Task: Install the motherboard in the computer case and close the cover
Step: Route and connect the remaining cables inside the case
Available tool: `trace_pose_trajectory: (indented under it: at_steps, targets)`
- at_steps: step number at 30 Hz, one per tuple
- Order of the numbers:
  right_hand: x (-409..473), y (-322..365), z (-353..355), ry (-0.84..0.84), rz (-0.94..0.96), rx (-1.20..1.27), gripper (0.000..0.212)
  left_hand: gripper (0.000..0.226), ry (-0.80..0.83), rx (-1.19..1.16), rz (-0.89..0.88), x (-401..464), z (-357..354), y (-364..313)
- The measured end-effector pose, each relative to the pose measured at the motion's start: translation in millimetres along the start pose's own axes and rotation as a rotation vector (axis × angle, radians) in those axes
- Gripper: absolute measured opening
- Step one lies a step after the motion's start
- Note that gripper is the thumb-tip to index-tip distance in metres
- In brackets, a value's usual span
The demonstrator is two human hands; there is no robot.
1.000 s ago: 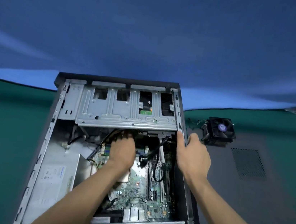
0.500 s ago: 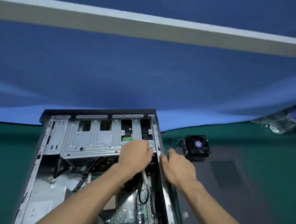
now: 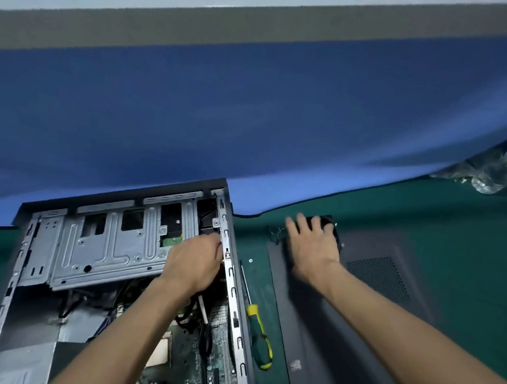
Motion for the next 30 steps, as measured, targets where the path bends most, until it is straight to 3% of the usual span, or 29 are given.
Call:
trace_pose_trajectory:
  at_steps: [3, 6, 11, 20, 25, 30]
  targets:
    - [17.9, -13.6, -16.3, 0.113, -0.044, -0.039, 0.084, 0.025, 0.067, 0.013, 0.033, -0.9, -1.6, -1.1]
    - [28.7, -20.6, -24.7, 0.118, -0.063, 0.005, 0.076, 0.022, 0.105, 0.011, 0.074, -1.1, -1.2, 0.5]
    - [39.3, -27.8, -18.5, -0.013, 0.079, -0.02, 0.07, 0.024, 0.145, -0.106, 0.127, -4.3, 1.0, -1.0]
    - [0.7, -26.2, 23.3, -0.268, 0.238, 0.104, 0.088, 0.024, 0.168, -0.177, 0.145, -8.0, 3.2, 0.8]
    - [-33.6, -9.2, 76.0, -0.438, 0.269, 0.293, 0.099, 0.024, 0.218, -0.466, 0.187, -10.2, 9.0, 16.9]
    - [-69.6, 23.9, 113.9, -0.591, 0.224, 0.429, 0.096, 0.029, 0.212, -0.86, 0.222, -25.2, 22.6, 50.1]
Point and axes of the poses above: each hand's wrist, its own x-axis towards the middle knuckle, its own z-axis out of the back of the hand, y = z × x, the point moved 8 cm from there along x, towards the middle knuckle, and after that the axes turned 13 degrees about z, right-handed, at the moved point
